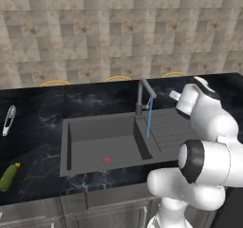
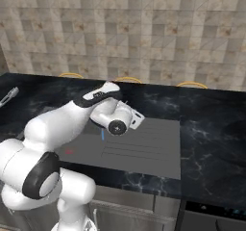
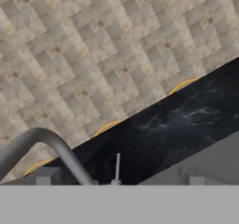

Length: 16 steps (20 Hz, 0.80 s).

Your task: Turn on the sink faucet. Then move the cucumber from the counter to the sink. Turn off the sink. Move the vegetable from the sink to the pot next to the stove. Finally move the pot to the front center burner.

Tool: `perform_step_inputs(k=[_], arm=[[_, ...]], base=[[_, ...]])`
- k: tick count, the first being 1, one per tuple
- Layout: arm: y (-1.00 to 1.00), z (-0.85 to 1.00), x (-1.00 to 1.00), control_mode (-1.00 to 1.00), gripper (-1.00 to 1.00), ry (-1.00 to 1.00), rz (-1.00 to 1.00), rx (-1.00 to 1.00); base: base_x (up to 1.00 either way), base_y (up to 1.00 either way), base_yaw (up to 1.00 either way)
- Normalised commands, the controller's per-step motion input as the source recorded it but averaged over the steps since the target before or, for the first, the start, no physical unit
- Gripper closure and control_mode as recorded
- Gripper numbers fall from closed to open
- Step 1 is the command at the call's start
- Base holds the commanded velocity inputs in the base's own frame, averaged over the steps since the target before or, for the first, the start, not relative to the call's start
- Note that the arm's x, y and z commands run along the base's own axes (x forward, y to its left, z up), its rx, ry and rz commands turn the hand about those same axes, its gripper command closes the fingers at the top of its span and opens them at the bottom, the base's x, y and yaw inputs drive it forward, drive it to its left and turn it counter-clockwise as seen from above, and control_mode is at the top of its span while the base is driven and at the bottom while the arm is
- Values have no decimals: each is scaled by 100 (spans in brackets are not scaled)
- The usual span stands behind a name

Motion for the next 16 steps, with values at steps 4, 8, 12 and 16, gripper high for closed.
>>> perform_step_inputs(k=[4, 8, 12, 16], arm=[[35, 85, -81, -100, -100, 14, -1, -4], [65, 87, -63, -100, -100, 29, -1, -3], [88, 86, -46, -100, -100, 39, 0, -7], [88, 96, -42, -100, -100, 44, 0, -9]], base=[[0, 0, 0], [0, 0, 0], [0, 0, 0], [0, 0, 0]])
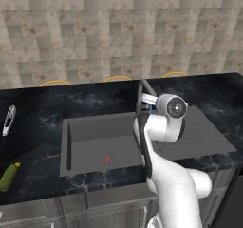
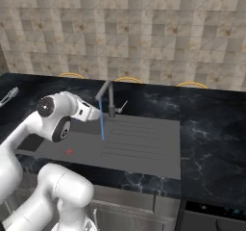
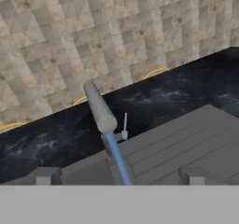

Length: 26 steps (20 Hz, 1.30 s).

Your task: Turn on the sink faucet. Then move the cucumber from the counter to the sink. Turn off the sink. Move the vegetable from the sink to the pot next to the stove. Finally move the pot to the front center burner.

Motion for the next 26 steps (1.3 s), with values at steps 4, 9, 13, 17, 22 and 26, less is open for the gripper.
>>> perform_step_inputs(k=[4, 9, 13, 17, 22, 26], arm=[[89, 88, -40, -100, -100, 44, 0, -9], [100, 13, -44, -100, -100, 28, 0, -4], [100, -90, -76, -100, -100, 2, 3, -6], [85, -81, -72, -100, -100, 1, 5, 0], [45, -42, -13, -100, -100, 12, 10, 0], [62, -31, 12, -100, -100, 12, 4, 0]], base=[[0, 0, 0], [0, 0, 0], [0, 0, 0], [0, 0, 0], [0, 0, 0], [0, 0, 0]])
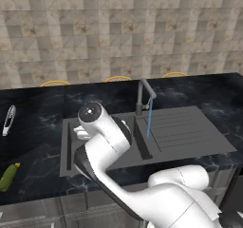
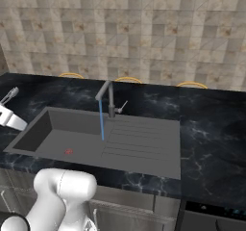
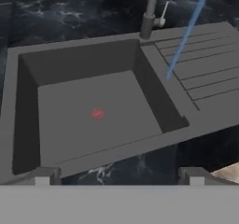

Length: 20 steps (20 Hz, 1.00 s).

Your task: Turn on the sink faucet. Then move the cucumber from the counter to the sink. Turn off the sink. Move the vegetable from the sink to the pot next to the stove. Finally move the pot to the front center burner.

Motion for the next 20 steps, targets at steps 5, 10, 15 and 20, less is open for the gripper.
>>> perform_step_inputs(k=[5, 10, 15, 20], arm=[[68, -30, 24, -100, -100, 11, 6, 2], [44, -30, 3, -100, -100, 13, 14, 1], [62, -40, 3, -100, -100, 9, 12, 2], [71, -29, 0, -100, -100, 6, 2, 1]], base=[[0, 0, 0], [0, 0, 0], [0, 0, 0], [0, 0, 0]])
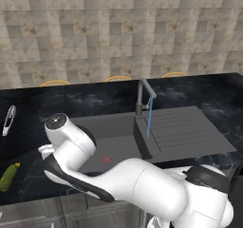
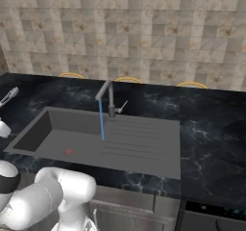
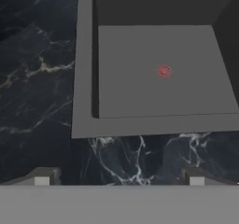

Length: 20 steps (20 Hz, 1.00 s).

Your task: Turn on the sink faucet. Then move the cucumber from the counter to the sink. Turn off the sink. Move the vegetable from the sink to the pot next to the stove. Finally move the pot to the front center burner.

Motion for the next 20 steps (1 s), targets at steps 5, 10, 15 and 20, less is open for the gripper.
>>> perform_step_inputs(k=[5, 10, 15, 20], arm=[[67, -15, 0, -100, -100, 5, 0, 5], [64, -7, 1, -100, -100, 8, 0, 4], [61, -12, 7, -100, -100, 7, 0, 3], [53, -10, 19, -100, -100, 4, 1, 0]], base=[[0, 0, 0], [0, 0, 0], [0, 0, 0], [0, 0, 0]])
